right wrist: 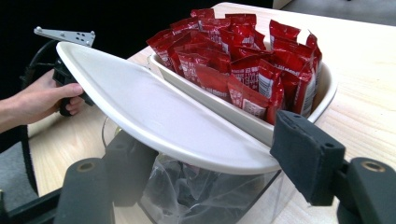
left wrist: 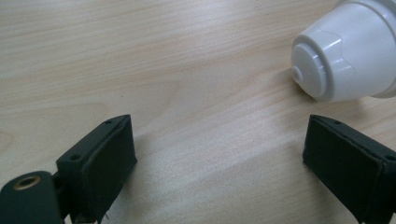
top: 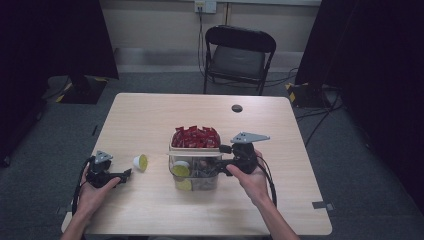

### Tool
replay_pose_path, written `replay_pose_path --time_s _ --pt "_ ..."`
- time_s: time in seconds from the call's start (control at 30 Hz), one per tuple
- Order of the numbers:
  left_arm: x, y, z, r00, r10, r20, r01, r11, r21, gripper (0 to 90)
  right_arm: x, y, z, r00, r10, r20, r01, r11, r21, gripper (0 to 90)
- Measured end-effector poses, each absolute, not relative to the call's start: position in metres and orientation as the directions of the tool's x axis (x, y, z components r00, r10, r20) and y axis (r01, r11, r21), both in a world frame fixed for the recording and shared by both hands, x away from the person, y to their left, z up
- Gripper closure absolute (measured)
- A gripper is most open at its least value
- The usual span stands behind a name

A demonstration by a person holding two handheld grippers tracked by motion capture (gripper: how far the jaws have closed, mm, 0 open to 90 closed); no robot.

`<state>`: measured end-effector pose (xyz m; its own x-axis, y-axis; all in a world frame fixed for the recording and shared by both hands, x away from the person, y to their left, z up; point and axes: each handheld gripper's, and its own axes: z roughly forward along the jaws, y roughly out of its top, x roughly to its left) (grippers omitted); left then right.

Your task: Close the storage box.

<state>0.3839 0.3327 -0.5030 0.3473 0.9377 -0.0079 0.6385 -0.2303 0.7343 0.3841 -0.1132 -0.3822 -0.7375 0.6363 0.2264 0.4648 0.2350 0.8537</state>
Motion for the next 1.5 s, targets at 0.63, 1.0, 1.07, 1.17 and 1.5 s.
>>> replay_pose_path --time_s 0.63,1.0,1.07,1.17,1.5 --pt "0.384 0.333 -0.503 0.348 0.937 -0.008 0.639 -0.231 0.734 8.5 0.372 -0.127 -0.394 -0.695 0.693 0.194 0.479 0.245 0.843 14.5" --pt "0.385 0.333 -0.503 0.347 0.938 -0.004 0.639 -0.234 0.732 7.7 0.366 -0.127 -0.404 -0.697 0.691 0.19 0.494 0.272 0.826 14.7" --pt "0.385 0.333 -0.503 0.347 0.938 -0.004 0.639 -0.233 0.733 7.7 0.365 -0.13 -0.407 -0.69 0.698 0.192 0.502 0.27 0.821 15.0" --pt "0.385 0.333 -0.503 0.347 0.938 -0.004 0.639 -0.233 0.733 7.7 0.364 -0.137 -0.409 -0.675 0.712 0.195 0.511 0.259 0.82 15.2" --pt "0.385 0.333 -0.503 0.347 0.938 -0.004 0.64 -0.233 0.733 7.7 0.36 -0.158 -0.418 -0.639 0.742 0.204 0.533 0.235 0.813 15.3"
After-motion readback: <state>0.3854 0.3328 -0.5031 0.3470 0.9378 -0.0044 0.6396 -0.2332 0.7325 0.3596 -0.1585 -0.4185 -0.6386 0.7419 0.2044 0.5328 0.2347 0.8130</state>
